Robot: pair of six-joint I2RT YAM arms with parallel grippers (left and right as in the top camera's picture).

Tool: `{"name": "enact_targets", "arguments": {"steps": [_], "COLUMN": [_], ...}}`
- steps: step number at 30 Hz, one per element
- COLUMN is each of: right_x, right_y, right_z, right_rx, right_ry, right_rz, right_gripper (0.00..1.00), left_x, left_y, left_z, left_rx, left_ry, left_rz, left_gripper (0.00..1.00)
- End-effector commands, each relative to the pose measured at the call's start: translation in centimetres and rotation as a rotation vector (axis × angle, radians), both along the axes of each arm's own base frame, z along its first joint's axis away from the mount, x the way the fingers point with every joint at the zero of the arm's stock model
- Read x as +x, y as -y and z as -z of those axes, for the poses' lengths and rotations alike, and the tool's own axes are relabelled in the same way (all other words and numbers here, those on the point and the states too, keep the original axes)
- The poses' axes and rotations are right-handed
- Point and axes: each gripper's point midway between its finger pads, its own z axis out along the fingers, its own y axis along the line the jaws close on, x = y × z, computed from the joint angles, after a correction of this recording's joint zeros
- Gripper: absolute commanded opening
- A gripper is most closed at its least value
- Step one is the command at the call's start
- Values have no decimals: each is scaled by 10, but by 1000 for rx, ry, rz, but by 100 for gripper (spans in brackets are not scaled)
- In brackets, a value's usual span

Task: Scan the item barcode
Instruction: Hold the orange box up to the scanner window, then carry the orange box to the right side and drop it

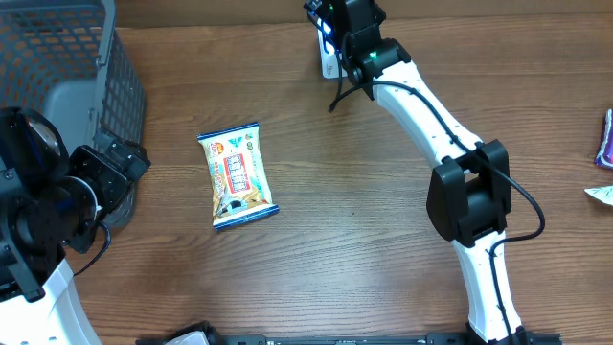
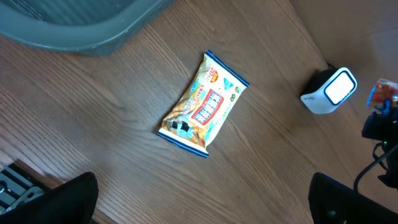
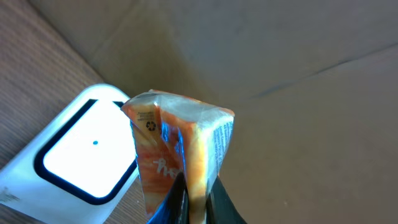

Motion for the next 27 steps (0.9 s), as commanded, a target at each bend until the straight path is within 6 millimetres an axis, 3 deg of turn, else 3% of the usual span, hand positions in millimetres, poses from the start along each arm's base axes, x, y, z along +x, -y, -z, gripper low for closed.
{"name": "enact_targets", "arguments": {"steps": [1, 10, 15, 22, 27], "right_x": [4, 4, 6, 10, -4], "right_y": [-5, -6, 4, 83, 170], "right_z": [3, 6, 7, -11, -26], "right_rx": [-8, 3, 61, 195, 218], "right_ry": [-2, -4, -6, 87, 89], "right_rz": [-75, -85, -3, 395, 638], "right_gripper": [4, 4, 4, 4, 4], "left_x": [-1, -1, -1, -1, -1], "left_y": [-1, -1, -1, -1, -1], "left_z": [-2, -2, -2, -2, -2], "left_rx": [7, 7, 7, 7, 7], "left_ry": [7, 7, 7, 7, 7], "left_rz": [2, 2, 2, 2, 2], "left_gripper": [100, 100, 100, 100, 100]}}
